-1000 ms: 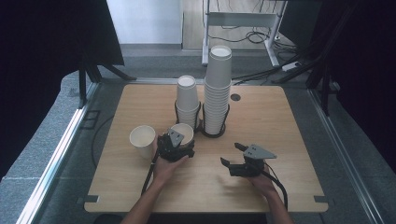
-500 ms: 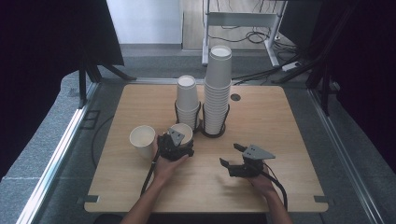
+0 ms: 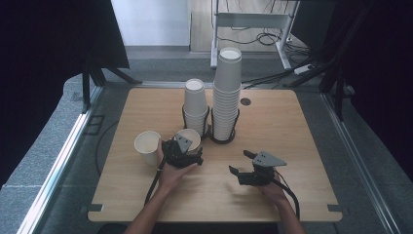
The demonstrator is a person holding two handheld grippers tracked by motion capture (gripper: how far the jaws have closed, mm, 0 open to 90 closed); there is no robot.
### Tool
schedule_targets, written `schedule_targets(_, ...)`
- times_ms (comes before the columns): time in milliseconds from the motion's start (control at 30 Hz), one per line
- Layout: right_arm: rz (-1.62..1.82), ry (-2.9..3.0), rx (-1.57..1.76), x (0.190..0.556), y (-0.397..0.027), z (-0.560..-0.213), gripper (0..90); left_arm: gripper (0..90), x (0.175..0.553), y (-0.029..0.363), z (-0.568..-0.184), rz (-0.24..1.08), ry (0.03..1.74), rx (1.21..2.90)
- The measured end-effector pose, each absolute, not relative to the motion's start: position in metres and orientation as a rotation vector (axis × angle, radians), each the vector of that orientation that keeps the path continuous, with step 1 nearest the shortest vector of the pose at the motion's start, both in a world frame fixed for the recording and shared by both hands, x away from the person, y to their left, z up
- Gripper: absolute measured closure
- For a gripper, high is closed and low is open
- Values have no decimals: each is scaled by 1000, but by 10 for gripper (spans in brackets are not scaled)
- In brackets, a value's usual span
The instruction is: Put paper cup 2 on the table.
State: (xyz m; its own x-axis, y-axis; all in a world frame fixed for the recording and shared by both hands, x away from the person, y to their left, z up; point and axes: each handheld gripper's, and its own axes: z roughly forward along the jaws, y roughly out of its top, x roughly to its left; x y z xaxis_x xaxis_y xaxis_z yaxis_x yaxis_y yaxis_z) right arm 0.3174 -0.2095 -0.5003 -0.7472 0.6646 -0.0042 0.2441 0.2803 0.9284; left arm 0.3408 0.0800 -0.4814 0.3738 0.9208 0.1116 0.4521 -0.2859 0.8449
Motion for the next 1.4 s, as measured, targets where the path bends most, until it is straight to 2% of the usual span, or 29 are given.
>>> schedule_targets(833,1474,2147,818,318,-212,-499,160,0,307,90,-461,797,1172,1852)
schedule_targets(1400,1493,2132,810,320,-214,-495,168,0,279,124,-457,715,1111,1859)
